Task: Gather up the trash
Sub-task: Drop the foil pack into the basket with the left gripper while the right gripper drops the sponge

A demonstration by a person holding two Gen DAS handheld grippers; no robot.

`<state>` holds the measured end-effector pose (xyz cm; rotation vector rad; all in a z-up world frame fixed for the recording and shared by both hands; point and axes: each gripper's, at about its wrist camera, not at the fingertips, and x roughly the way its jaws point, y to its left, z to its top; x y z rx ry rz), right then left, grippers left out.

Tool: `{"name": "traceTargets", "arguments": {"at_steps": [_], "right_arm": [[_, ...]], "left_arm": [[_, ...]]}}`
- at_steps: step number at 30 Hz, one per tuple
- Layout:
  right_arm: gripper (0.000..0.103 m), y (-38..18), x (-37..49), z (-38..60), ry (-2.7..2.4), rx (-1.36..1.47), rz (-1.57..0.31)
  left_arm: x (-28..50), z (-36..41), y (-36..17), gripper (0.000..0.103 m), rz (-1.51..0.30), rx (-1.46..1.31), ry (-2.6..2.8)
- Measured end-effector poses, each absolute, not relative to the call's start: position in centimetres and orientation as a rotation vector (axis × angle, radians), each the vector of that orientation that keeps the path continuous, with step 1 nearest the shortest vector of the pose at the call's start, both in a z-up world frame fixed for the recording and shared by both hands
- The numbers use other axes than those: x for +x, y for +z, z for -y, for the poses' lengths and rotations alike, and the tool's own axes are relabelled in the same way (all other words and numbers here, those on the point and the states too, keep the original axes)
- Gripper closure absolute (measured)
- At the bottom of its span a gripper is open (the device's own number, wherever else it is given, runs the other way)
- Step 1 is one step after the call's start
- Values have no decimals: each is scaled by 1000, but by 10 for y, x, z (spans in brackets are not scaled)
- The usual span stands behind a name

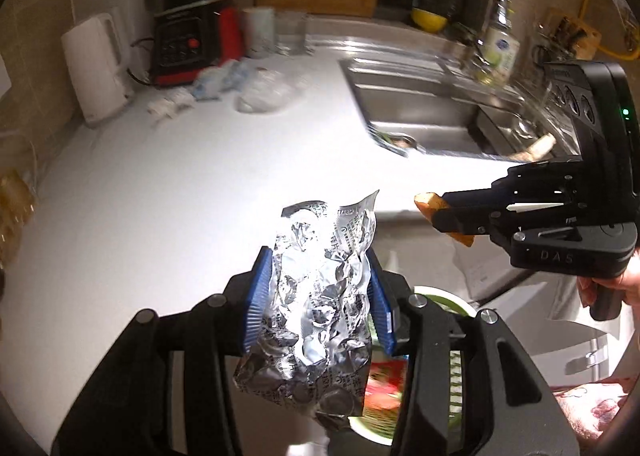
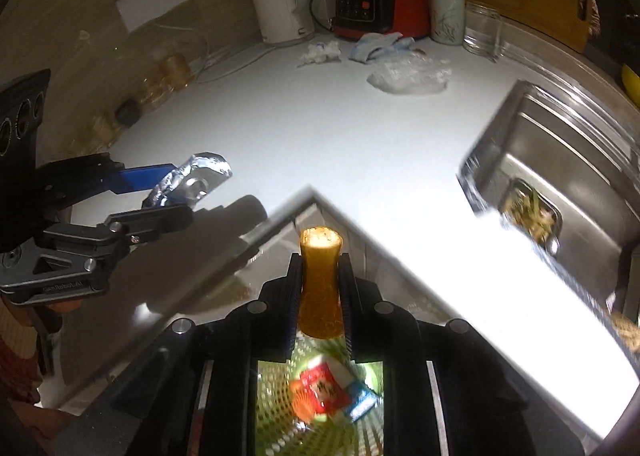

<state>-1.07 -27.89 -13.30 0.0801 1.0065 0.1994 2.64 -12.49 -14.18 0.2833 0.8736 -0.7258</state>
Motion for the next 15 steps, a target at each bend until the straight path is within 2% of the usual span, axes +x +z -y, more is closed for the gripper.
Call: {"name": "traceTargets", "arguments": {"at_steps": [6,13,14,15], "right_arm": [[84,-146,-75,297,200,133,-1036],[82,-152,-110,306,192,169,-1041],[82,-151,-113,306,190,175,-1040],[82,-151,-115,307,187,180,-1037]], "left_arm": [[-41,158,-166,59,-947,296,-712],[-77,177,-196,57,-1032,325,-702],[-79,178,-198,55,-1044,323,-702],[-82,179,-200,48,-1055,322,-709]]}}
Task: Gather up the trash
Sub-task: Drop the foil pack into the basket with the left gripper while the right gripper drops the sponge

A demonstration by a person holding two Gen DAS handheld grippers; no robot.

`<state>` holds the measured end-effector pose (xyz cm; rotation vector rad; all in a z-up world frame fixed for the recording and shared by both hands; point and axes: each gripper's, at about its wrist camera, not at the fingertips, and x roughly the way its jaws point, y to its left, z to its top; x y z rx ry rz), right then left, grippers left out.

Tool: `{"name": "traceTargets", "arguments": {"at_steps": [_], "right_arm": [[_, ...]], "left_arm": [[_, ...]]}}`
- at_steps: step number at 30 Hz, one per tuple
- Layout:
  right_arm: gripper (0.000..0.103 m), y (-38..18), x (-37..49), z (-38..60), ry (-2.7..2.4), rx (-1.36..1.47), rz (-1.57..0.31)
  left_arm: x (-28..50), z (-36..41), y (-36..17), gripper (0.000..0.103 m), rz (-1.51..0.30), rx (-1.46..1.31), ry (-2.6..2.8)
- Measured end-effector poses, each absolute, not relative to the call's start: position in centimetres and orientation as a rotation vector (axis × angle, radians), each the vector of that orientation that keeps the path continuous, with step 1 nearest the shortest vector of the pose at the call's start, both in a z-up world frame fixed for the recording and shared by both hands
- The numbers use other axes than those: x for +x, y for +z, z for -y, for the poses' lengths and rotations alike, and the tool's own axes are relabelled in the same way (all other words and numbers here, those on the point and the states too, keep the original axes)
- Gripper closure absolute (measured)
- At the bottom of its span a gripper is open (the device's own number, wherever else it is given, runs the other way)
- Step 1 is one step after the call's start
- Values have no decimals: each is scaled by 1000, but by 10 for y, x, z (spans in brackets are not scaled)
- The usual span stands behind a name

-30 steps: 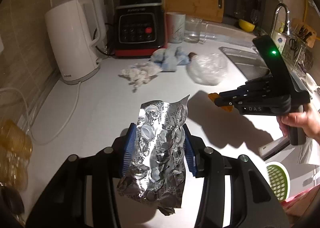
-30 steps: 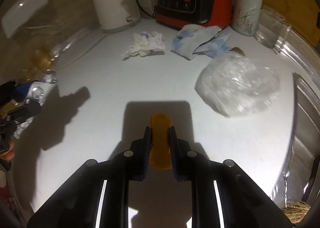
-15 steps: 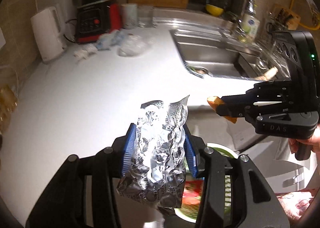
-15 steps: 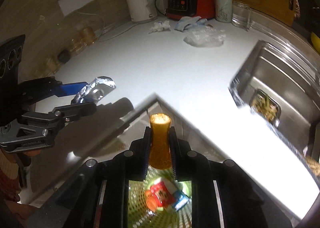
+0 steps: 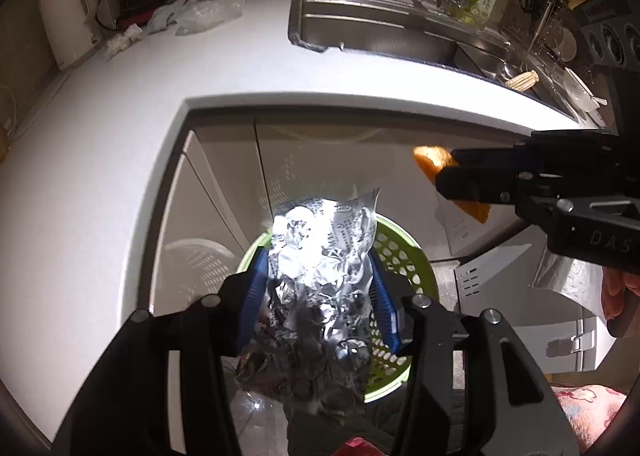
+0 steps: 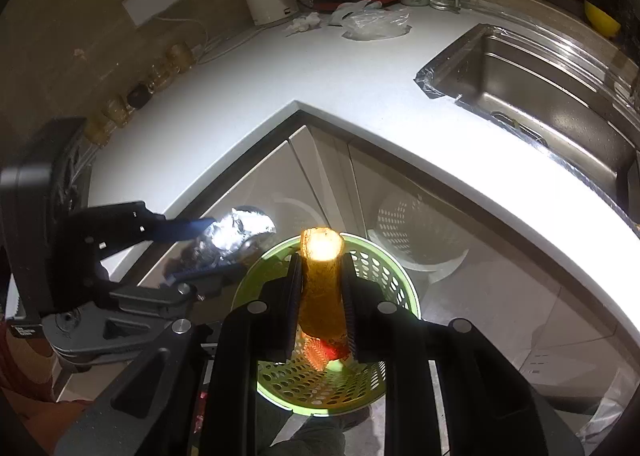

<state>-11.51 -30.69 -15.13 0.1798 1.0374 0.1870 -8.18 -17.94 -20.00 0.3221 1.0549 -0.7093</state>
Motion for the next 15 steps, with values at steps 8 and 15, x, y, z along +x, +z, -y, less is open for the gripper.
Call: {"name": "traceTargets", "arguments": {"at_steps": [8,15], "right_arm": [[81,-154,-129,307,178,203,-1039],[81,-156,-131,301,199,190,-1043]], "left_arm": [[-106,186,-185,20,-1011,342,-747],[-110,175,-171,13,-984,321,-710]]}}
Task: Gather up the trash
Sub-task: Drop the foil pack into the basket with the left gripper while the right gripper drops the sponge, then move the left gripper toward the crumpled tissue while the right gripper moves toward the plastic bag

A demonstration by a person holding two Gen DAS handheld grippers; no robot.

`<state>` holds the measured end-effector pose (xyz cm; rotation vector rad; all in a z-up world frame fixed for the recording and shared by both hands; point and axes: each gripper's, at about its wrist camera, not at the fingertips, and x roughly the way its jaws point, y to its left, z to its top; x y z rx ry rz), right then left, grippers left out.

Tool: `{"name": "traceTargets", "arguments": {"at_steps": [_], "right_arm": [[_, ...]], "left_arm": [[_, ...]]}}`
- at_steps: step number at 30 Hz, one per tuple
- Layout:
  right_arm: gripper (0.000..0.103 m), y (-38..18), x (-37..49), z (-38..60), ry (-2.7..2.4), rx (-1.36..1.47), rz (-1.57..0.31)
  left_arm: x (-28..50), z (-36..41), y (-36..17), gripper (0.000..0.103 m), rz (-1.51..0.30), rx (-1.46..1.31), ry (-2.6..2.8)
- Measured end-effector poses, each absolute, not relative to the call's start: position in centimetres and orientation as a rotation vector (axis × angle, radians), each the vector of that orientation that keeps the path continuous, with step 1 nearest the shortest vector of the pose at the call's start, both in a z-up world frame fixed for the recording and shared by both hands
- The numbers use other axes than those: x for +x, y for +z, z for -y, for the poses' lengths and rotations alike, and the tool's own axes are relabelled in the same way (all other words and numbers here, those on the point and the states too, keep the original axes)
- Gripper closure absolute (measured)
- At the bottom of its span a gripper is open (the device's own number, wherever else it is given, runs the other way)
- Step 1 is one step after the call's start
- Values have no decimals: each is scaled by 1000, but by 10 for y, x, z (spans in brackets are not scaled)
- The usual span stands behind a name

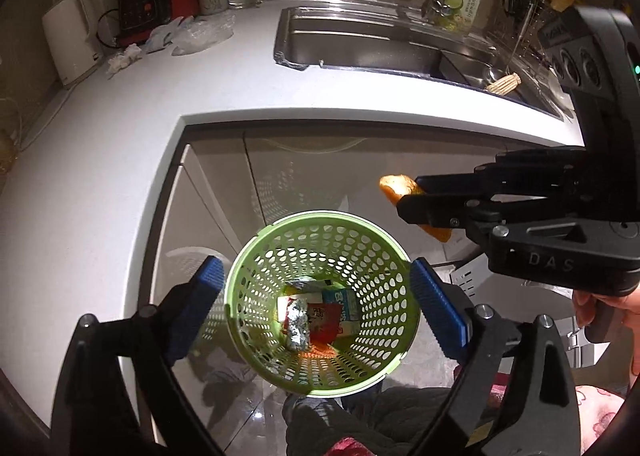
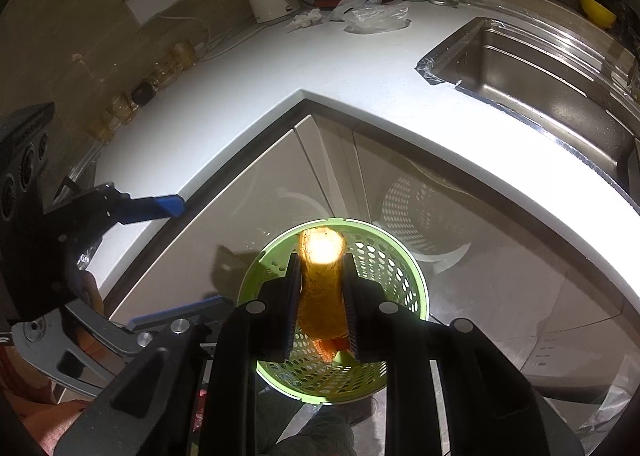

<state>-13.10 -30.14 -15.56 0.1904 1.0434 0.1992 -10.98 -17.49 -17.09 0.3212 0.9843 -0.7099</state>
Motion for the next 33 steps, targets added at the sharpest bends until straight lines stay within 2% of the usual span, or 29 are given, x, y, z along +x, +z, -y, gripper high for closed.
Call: {"name": "traceTargets", "arguments": {"at_steps": [2,4,5,6,8,14,27,33], "right_arm": [[77,-159,-129,298,212,186,-1053],[51,-164,-127,295,227,176,-1071],[28,-166,-127,293,226,169,-1070],[17,-166,-128,292,216,156,-1061],[12,-165,-129,290,205,138,-1052],[3,-159,-131,298,203,148,-1043],[3,-137,-136,314,204,180,-1013],[2,-125,-117,322,181,198,-982]], "left_arm": [[-110,169,-168,11,-981,311,-687],[-111,162,-165,9,-976,302,-657],[-112,158,-164,8,-973,298,-642],[-112,155,-164,8,-973,294,-631],[-113,148,-164,8,-978,283,-600],[-113,134,-161,8,-989,244,-528],[-103,127,-126,8,-935,169,-469],[-58,124,-110,8,-881,176,-459]]}}
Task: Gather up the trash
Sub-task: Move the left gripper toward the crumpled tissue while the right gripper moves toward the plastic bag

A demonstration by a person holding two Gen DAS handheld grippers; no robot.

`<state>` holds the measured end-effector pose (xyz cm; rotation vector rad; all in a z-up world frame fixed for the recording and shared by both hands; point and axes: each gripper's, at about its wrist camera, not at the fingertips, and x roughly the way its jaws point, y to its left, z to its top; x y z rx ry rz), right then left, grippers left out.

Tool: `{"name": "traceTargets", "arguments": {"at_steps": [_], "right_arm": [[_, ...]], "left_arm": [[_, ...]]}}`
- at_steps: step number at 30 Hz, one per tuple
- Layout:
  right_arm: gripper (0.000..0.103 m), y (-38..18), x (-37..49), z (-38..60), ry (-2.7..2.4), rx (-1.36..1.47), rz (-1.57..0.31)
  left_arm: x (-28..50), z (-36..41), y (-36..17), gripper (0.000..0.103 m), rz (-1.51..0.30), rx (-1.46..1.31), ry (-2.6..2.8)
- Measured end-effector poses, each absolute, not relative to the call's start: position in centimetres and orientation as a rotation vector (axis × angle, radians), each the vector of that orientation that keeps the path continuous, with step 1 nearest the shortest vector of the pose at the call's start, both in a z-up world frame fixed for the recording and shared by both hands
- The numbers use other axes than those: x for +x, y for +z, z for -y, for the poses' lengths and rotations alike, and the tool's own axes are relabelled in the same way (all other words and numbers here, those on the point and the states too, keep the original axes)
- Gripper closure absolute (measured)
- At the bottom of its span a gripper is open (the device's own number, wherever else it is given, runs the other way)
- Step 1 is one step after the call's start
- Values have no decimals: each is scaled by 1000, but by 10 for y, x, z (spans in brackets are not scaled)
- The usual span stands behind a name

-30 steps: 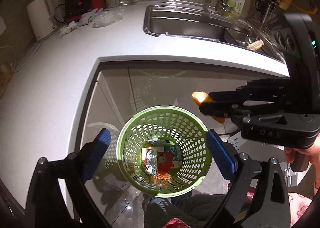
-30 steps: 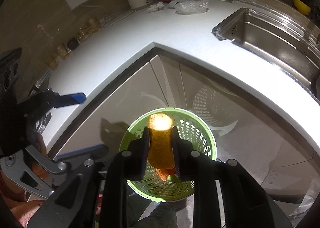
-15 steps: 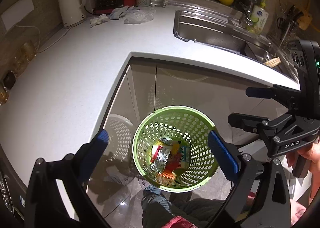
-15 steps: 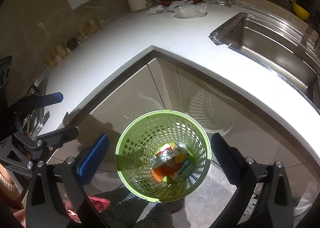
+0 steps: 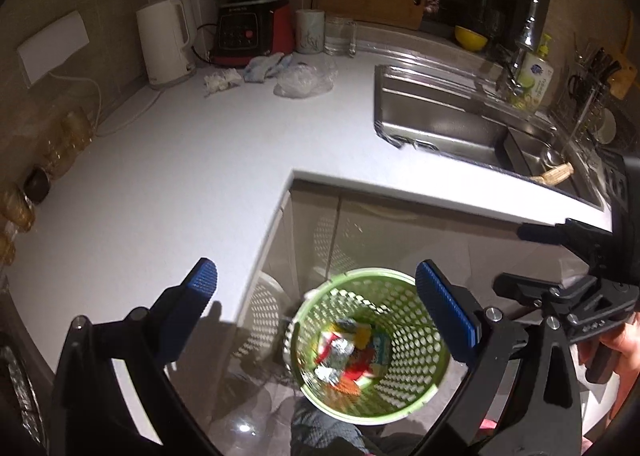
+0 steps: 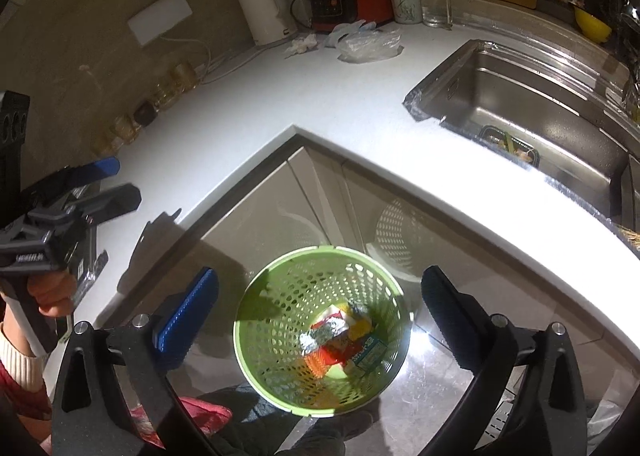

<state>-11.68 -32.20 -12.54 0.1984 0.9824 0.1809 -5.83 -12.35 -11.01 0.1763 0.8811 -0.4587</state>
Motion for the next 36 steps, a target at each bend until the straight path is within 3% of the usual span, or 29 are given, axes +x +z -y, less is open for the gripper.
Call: {"name": "traceTargets", "arguments": {"at_steps": [17,27,36], "right_arm": [[2,-114,82,329,70,254,-918],[2,-151,219,329,-47,278,-952],[2,-189,282,338,-154,359,-957]], "left_arm": [[184,132,-125,8,-849,199,-465],[327,132,-161,8,-862,142,-473],[419,148,-194,8,-884,70,-419]]}}
